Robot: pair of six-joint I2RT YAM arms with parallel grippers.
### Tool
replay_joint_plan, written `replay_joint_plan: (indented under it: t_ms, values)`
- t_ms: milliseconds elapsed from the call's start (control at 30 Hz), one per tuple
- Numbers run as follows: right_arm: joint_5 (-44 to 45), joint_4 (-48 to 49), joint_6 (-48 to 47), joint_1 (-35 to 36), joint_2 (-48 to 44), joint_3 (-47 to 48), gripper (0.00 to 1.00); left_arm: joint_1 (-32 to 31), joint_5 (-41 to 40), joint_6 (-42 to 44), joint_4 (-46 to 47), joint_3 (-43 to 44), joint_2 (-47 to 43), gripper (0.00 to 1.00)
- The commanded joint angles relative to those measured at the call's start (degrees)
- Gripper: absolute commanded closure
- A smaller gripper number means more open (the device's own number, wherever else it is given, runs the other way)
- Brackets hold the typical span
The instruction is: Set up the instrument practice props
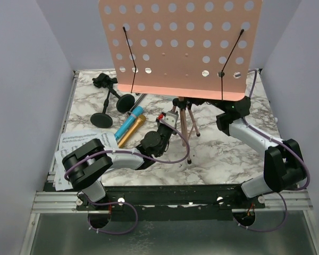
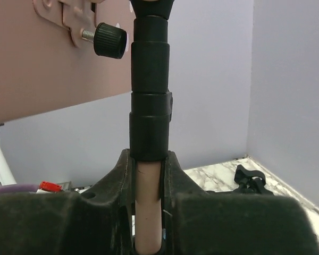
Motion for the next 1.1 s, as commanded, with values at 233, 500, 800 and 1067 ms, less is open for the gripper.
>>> replay_joint_plan:
  t_ms: [233,500,800,1067]
  values:
    - [7.6,12.8,-4.8,-0.1,-6.9,4.0,1.0,-1.9,0.9,0.5,-5.6,-1.2,3.6,1.0]
    - [13.1,16.8,-4.5,-0.5,-9.9,2.7,1.0,-1.9,-0.1,2.2,-5.2,-1.5,6.0,1.0]
    - [13.0,24.5,2.0,-6.9,-13.3,-1.5,1.0,-1.8,-0.2,4.7,-4.9,-1.7,7.8,1.0]
    - [8.3,28.2,12.3,-15.8,-10.8,4.3,1.0,1.9,0.4,8.8,-4.5,-1.3,12.4,1.0]
